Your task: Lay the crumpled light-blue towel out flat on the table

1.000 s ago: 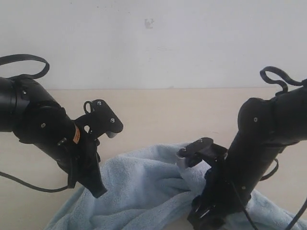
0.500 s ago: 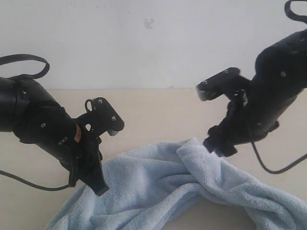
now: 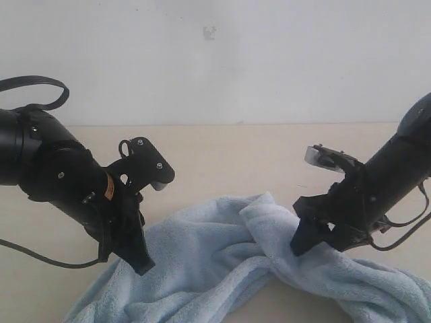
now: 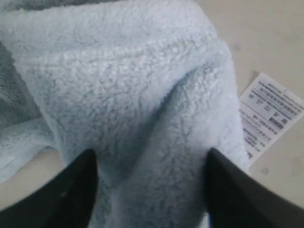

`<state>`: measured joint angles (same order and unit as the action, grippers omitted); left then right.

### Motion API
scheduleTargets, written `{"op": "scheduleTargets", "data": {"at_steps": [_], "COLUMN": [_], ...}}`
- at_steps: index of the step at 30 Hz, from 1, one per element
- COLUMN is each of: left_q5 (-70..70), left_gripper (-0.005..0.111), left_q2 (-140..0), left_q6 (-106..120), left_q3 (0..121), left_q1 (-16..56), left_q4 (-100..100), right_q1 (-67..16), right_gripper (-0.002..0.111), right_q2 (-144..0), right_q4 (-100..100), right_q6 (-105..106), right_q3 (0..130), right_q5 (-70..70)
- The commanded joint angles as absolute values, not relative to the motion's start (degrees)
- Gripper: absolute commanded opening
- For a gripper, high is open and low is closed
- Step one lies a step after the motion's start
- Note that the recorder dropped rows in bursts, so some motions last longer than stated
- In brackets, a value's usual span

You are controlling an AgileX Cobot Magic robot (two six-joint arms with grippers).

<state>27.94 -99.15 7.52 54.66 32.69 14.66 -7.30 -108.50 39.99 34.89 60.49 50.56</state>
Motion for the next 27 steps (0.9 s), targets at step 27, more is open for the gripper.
{"op": "scheduleTargets", "data": {"at_steps": [27], "left_q5": [28.26], "left_gripper": [0.004], "left_q2": [-99.02], "left_q6": [6.87], "left_q3": [54.95], "left_q1": [32.55], "left_q4": [9.68], "right_q1": [-7.86], "right_gripper": [0.003], "right_q2": [-102.56], "right_q4": [-34.68], "right_q6": [-28.0], "right_q3": [60.6], "right_q5": [37.79]}}
